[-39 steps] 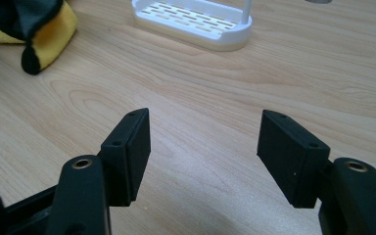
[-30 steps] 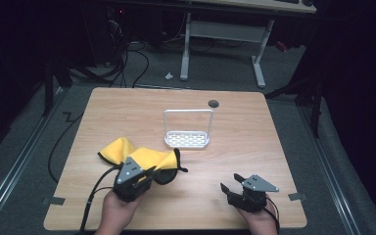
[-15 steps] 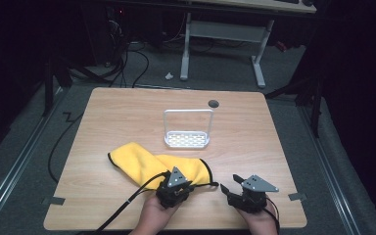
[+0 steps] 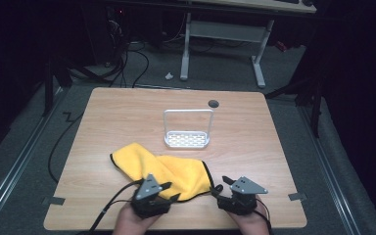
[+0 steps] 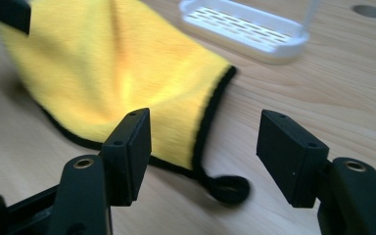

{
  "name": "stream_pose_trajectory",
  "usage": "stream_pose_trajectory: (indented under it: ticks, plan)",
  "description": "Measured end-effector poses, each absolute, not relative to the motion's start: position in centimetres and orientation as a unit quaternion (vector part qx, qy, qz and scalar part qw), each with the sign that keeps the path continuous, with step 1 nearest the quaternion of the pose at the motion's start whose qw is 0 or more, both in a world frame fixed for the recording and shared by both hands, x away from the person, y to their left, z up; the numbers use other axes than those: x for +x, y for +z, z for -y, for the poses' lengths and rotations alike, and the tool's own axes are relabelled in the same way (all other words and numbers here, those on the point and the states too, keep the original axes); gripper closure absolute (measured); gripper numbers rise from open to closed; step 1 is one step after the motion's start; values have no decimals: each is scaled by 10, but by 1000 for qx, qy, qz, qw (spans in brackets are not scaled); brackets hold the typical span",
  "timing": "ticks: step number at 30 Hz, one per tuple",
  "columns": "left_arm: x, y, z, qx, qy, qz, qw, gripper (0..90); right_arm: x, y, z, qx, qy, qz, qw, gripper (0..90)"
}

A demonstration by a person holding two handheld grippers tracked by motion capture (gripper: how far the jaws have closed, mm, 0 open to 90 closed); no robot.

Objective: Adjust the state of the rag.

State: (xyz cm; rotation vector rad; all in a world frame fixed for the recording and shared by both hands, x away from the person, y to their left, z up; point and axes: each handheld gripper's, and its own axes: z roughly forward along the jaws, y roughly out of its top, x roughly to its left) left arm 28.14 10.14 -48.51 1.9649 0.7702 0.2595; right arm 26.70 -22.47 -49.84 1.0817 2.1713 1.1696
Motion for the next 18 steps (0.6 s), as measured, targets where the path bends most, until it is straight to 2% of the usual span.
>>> stream_pose_trajectory:
  ticks: [4,9,14,18]
  plan:
    - [287,-500,-158,777,133,-381,483,512,270,-499,189,363,421,-805,207,394]
    - [301,-512,-191,753,128,-444,468,534,276,-509,151,336,397,-834,185,411]
    - [300,-514,-191,753,114,-446,469,517,282,-520,135,329,361,-851,194,482]
    - [291,-514,-173,774,104,-420,462,447,282,-521,143,341,354,-849,192,489]
